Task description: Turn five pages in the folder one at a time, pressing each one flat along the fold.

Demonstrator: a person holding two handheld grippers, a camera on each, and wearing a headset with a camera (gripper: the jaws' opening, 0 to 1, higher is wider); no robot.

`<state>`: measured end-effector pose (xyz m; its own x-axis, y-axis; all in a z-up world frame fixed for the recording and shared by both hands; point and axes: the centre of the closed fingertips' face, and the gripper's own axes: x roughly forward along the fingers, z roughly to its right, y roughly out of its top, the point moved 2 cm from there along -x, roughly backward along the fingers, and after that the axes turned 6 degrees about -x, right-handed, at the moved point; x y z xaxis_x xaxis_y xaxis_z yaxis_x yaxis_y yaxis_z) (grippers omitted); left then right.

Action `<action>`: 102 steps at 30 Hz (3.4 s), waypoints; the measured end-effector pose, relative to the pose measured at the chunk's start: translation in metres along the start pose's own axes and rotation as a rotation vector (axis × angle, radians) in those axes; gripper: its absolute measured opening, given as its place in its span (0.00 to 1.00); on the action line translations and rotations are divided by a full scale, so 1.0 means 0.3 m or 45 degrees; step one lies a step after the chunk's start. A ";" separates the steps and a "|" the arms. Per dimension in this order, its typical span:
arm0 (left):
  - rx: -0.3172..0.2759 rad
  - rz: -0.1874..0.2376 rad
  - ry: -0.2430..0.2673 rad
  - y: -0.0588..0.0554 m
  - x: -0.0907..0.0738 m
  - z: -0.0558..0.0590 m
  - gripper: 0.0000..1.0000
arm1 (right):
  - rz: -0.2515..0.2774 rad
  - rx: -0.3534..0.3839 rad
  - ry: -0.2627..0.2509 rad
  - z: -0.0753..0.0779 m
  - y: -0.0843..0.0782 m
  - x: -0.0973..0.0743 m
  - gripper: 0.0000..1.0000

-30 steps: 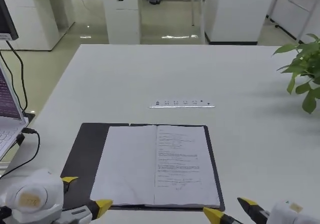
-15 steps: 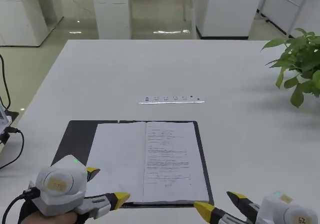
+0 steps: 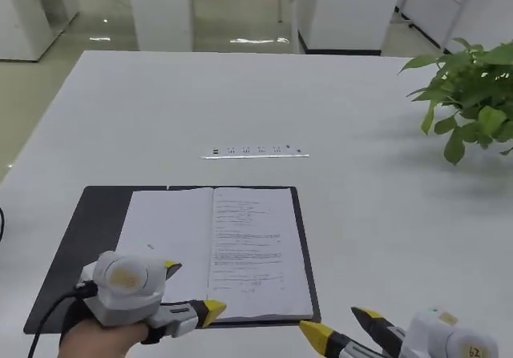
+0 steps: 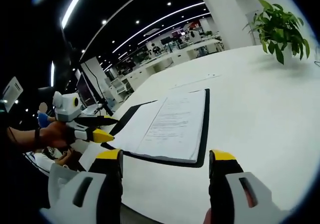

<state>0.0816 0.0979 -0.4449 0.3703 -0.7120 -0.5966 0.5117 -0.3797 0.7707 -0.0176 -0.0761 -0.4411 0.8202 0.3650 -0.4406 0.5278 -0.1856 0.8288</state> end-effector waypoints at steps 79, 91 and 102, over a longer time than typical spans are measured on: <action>0.175 -0.068 0.028 -0.075 0.491 0.188 0.62 | -0.079 0.065 -0.004 0.053 -0.089 -0.016 0.63; 0.147 -0.070 0.003 -0.067 0.484 0.161 0.54 | -0.071 0.077 0.015 0.056 -0.077 0.020 0.59; 0.068 -0.058 -0.017 -0.056 0.478 0.146 0.49 | -0.028 0.086 0.067 0.074 0.003 0.130 0.53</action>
<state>0.0922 -0.0237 -0.5336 0.3373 -0.7009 -0.6284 0.4852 -0.4426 0.7541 0.0197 -0.0822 -0.4652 0.7963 0.4168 -0.4384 0.5609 -0.2375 0.7930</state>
